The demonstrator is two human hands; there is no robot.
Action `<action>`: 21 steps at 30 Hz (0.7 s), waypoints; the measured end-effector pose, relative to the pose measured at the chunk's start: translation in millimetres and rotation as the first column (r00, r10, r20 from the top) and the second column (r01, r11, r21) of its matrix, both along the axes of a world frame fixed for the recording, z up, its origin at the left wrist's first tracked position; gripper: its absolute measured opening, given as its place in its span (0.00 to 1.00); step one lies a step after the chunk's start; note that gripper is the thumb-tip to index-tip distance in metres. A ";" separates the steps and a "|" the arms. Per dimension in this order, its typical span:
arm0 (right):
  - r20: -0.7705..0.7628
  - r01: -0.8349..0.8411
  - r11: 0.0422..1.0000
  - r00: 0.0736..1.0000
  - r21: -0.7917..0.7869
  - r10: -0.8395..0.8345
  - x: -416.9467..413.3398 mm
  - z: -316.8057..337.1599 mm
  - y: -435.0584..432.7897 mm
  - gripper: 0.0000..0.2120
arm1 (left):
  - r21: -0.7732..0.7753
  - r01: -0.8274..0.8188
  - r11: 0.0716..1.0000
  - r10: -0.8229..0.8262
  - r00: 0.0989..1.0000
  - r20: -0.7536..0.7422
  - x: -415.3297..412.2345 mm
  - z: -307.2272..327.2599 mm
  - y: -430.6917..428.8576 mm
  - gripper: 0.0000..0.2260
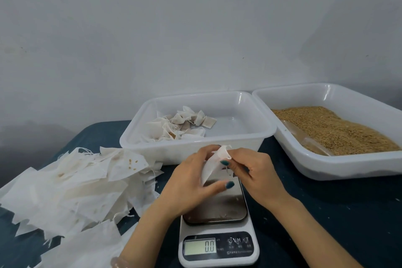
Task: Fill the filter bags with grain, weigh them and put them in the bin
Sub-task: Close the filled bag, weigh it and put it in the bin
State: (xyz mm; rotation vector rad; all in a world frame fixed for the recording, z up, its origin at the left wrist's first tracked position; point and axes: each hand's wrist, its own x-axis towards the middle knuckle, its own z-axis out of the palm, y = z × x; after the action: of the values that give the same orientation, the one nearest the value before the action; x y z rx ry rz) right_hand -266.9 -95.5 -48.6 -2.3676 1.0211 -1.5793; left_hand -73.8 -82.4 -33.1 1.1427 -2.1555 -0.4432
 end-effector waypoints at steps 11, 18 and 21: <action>-0.044 0.061 0.980 0.997 -0.190 -0.071 4.5 8.3 13.0 0.19 | 0.060 -0.083 0.995 0.084 0.996 -0.029 3.3 -1.4 -3.3 0.09; -0.083 0.138 0.966 0.984 -0.217 -0.159 4.4 6.0 14.8 0.11 | 0.113 -0.051 0.992 0.055 0.998 -0.033 -4.2 3.7 5.9 0.17; -0.126 0.138 0.964 0.978 -0.227 -0.169 3.7 6.8 15.2 0.08 | 0.100 -0.034 0.994 0.037 0.999 -0.032 -3.6 5.8 7.4 0.15</action>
State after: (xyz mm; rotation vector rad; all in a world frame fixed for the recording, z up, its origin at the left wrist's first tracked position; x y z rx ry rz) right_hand -263.2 -80.3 -41.8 -2.6396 1.1397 -1.6707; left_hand -77.3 -75.0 -27.2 1.2171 -2.1005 -0.5554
